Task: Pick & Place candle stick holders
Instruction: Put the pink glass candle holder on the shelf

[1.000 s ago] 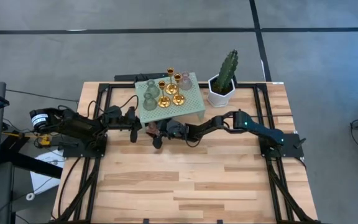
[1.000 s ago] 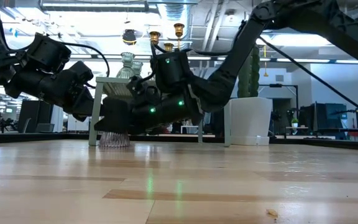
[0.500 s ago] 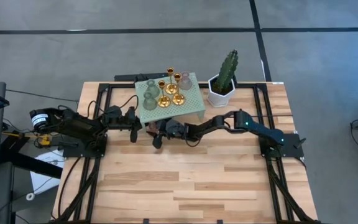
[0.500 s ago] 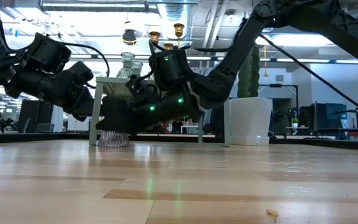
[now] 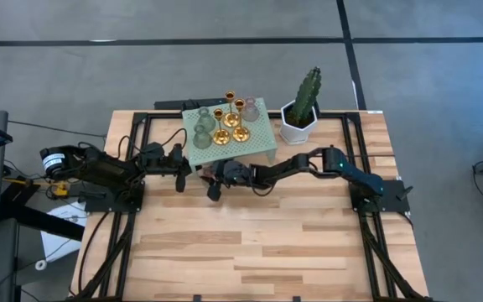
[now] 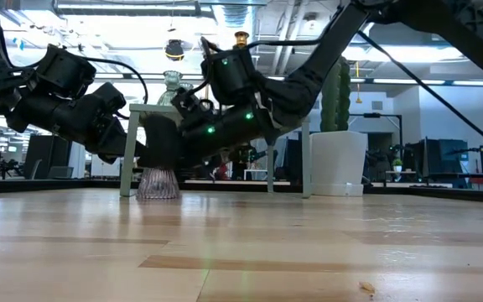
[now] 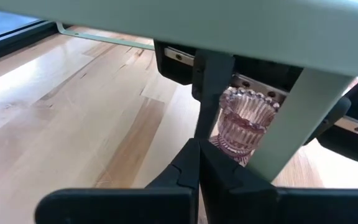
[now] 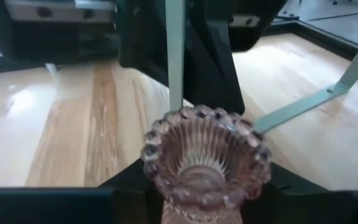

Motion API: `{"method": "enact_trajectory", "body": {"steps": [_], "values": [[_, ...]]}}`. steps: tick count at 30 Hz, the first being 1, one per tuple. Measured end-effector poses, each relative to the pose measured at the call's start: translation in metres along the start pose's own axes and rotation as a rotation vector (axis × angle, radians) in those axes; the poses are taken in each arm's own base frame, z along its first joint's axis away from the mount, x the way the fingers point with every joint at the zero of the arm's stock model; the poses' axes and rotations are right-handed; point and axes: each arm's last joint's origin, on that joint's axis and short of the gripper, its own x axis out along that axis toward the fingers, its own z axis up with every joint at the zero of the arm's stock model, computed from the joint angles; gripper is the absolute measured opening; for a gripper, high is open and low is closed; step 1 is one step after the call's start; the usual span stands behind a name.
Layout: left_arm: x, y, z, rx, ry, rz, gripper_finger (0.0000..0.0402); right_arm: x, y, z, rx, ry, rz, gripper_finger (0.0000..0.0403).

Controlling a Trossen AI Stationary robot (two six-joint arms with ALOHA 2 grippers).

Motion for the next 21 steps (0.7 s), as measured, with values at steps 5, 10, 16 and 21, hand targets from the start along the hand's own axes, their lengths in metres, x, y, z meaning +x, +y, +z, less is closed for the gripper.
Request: {"method": "enact_trajectory", "body": {"steps": [5,10,16,21], "values": [[0.0,0.0,0.0,0.0,0.0,-0.001,0.0001,-0.001,0.003,0.001,0.004,0.0,0.025,0.0115],[0.0,0.0,0.0,0.0,0.0,-0.001,0.0001,-0.001,0.004,0.0,0.003,0.004,0.029,0.0115],[0.0,0.0,0.0,0.0,0.001,-0.001,0.0001,-0.005,0.005,0.004,0.021,0.05,0.033,0.0115],[0.0,0.0,0.0,0.0,0.001,-0.001,0.0003,-0.012,0.005,0.012,0.001,0.115,0.027,0.0115]]}}
